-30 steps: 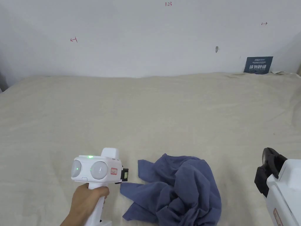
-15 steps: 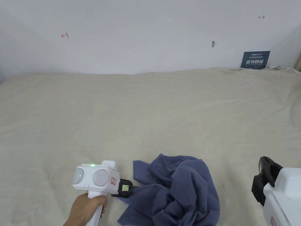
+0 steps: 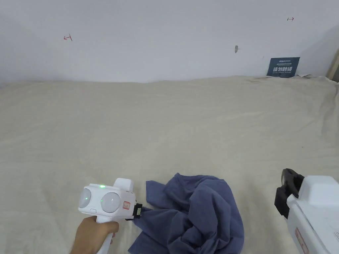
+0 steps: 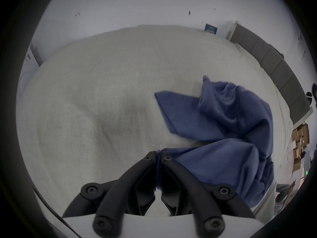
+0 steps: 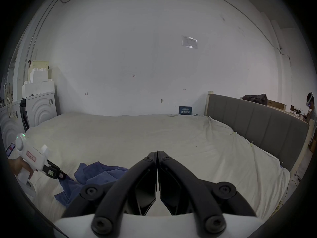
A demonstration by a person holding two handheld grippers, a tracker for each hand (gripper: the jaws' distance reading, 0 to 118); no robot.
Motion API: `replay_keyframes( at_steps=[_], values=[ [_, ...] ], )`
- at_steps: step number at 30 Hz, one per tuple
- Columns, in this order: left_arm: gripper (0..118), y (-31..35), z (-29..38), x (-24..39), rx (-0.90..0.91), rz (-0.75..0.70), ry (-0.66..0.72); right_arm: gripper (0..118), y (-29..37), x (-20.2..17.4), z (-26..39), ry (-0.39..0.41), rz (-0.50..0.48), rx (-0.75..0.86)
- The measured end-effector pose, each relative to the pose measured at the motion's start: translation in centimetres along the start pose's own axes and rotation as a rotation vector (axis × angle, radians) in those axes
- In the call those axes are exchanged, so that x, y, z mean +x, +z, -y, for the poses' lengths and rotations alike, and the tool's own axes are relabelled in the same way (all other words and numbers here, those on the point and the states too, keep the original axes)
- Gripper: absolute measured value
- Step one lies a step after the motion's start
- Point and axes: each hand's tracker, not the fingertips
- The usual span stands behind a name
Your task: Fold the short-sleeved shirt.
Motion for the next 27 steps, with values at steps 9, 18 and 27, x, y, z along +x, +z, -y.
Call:
replay_keyframes(
  at_steps=[9,18,27],
  values=[
    [1,5.0,0.1,-1.1,0.122,0.048,0.02,0,-14.4,-0.3,0.2,-0.062,-0.214,-0.381],
    [1,5.2,0.8,-2.4,0.128,0.05,0.037,74,-22.4,-3.2,4.2,-0.139,-0.225,-0.662],
    [1,5.5,1.3,-2.7,0.116,0.051,0.054,77,-24.4,-4.7,6.4,-0.092,-0.196,-0.74]
  ],
)
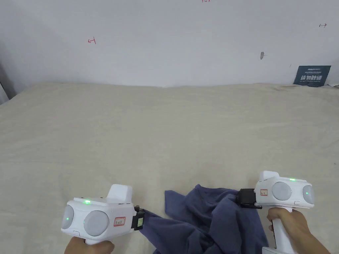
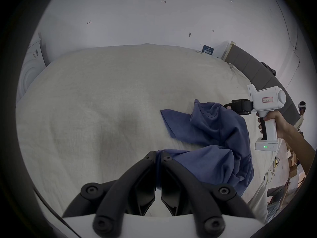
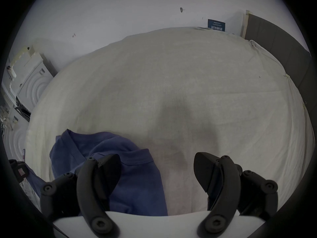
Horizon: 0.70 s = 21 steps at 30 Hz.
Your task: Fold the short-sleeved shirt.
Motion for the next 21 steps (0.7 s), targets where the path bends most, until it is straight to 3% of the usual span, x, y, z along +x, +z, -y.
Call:
replay_keyframes(
  at_steps=[1,3,9,21],
  values=[
    [1,0.0,0.1,0.0,0.0,0.0,0.002,57,1.1,-0.7,0.5,0.007,-0.002,-0.004],
    [1,0.3,0.1,0.0,-0.002,0.001,0.003,3,1.4,-1.5,0.7,0.032,-0.017,0.002],
    [1,0.4,0.4,0.0,0.002,-0.002,0.008,2,2.7,-0.8,0.2,0.09,-0.023,0.065],
    [1,2.7,-0.4,-0.8,0.058,-0.011,0.056,2,15.1,0.4,-2.2,0.083,-0.076,0.29]
  ],
)
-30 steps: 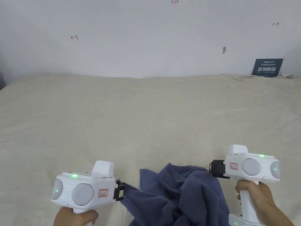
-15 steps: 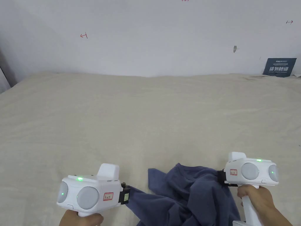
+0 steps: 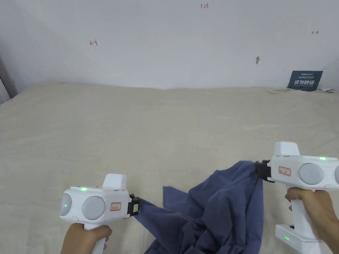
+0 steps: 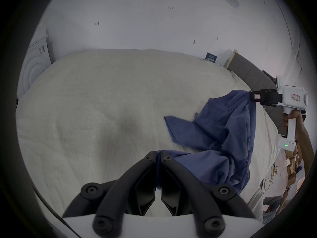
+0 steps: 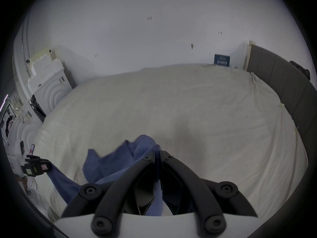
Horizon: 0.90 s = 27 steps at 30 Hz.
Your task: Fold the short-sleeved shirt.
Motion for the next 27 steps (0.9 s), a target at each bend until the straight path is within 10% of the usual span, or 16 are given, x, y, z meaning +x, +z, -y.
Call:
replay_keyframes(
  at_steps=[27],
  values=[
    [1,13.3,-32.6,-4.8,0.461,-0.324,0.013,2,8.9,2.9,-27.2,0.003,0.141,0.399]
  ],
)
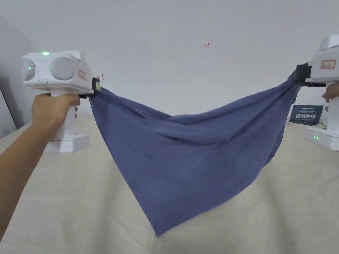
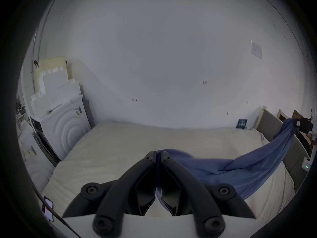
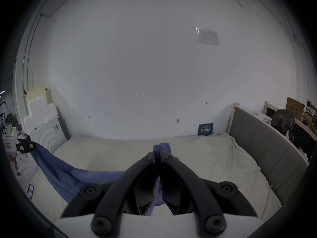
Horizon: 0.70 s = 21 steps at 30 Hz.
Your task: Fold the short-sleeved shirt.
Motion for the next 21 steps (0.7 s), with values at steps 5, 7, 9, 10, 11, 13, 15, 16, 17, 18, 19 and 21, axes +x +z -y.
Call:
replay_keyframes(
  at_steps=[5,7,9,10,11,13,15,16,17,18,19,21],
  values=[
    [1,0.8,-3.9,-0.2,0.072,-0.031,-0.011,2,0.1,0.3,-2.1,-0.01,0.001,0.048],
    [1,1.5,-4.0,0.0,0.08,-0.034,-0.011,2,-0.1,0.5,-1.5,-0.003,0.01,0.047],
    [1,1.3,-3.2,0.0,0.075,-0.032,-0.015,2,-0.5,0.8,0.0,-0.004,-0.015,0.035],
    [1,1.1,-2.5,0.0,0.07,-0.033,-0.018,2,-0.8,1.0,0.9,-0.01,-0.017,0.022],
    [1,0.4,-1.6,-0.3,0.056,-0.031,-0.022,2,-1.1,1.2,2.1,-0.02,-0.014,0.01],
    [1,-0.7,1.0,-0.3,0.014,-0.034,-0.024,2,-1.5,1.1,4.8,-0.028,-0.011,-0.027],
    [1,-1.3,4.5,-0.2,-0.029,-0.028,-0.016,2,-2.1,1.2,8.2,-0.037,-0.019,-0.077],
    [1,-1.7,6.0,-0.2,-0.053,-0.024,-0.01,2,-2.3,1.3,9.6,-0.046,-0.023,-0.098],
    [1,-2.1,7.8,-0.3,-0.08,-0.024,-0.005,2,-2.4,1.1,11.3,-0.047,-0.025,-0.131],
    [1,-2.5,9.8,-0.4,-0.119,-0.024,0.002,2,-2.5,1.2,13.2,-0.053,-0.031,-0.156],
    [1,-3.0,11.5,-0.6,-0.149,-0.021,0.002,2,-2.6,1.2,14.9,-0.055,-0.037,-0.181],
    [1,-3.4,15.5,-0.9,-0.202,-0.02,0.006,2,-2.0,0.9,18.5,-0.048,-0.041,-0.241]
  ],
)
